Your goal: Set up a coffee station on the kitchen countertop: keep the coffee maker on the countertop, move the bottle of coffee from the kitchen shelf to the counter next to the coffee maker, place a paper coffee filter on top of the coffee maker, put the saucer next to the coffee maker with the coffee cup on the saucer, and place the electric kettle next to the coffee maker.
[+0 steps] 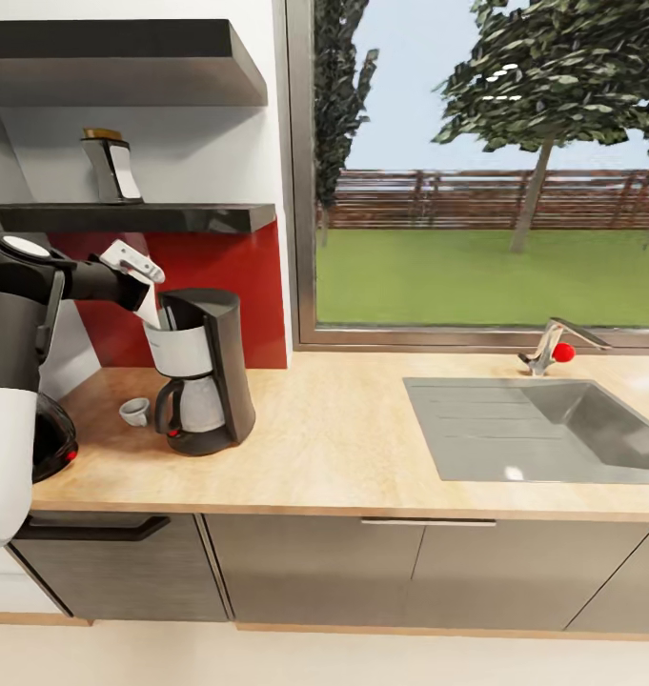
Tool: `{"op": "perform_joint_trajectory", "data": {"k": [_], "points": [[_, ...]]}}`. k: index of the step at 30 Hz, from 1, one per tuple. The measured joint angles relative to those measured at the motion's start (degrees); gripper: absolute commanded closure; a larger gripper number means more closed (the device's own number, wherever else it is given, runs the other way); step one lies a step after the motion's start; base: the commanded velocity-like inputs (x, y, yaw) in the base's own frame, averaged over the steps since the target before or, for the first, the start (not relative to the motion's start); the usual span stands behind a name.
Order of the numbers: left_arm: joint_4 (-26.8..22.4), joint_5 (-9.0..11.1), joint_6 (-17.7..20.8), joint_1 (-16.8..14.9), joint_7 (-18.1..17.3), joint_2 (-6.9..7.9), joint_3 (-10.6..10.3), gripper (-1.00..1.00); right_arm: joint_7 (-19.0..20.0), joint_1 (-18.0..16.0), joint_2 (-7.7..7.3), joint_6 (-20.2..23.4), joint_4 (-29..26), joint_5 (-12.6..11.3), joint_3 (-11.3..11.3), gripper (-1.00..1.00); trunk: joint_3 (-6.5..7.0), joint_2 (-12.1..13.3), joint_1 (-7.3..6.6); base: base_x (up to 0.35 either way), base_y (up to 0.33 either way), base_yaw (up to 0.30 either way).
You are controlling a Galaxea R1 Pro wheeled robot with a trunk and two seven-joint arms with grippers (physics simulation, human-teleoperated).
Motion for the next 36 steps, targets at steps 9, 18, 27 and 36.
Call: {"op": "perform_joint_trajectory", "data": {"k": [9,18,27,36], "points": [[-1.58,-1.1,-0.26,0.14,2.59,-0.09,0.58,1.0,0.0,0.0,-0.39,0.0,0.0,0.0,0.05,-1.0,0.0,0.0,0.0,0.0,0.0,0.0],[-1.77,-1.09,-0.31,0.82,5.84,-0.12,0.66,1.0,0.0,0.0,-0.42,0.0,0.0,0.0,0.05,-1.0,0.0,0.0,0.0,0.0,0.0,0.0],[-1.83,-1.04,-0.34,3.71,7.06,-0.24,0.71,1.0,0.0,0.0,-0.41,0.0,0.04,0.0,0.08,-1.0,0.0,0.0,0.0,0.0,0.0,0.0],[-1.83,-0.28,-0.17,4.72,11.13,-0.52,0.84,1.0,-0.09,0.0,-0.42,0.0,0.09,0.0,0.0,-1.0,0.0,0.0,0.0,0.0,0.0,-0.019]]}}
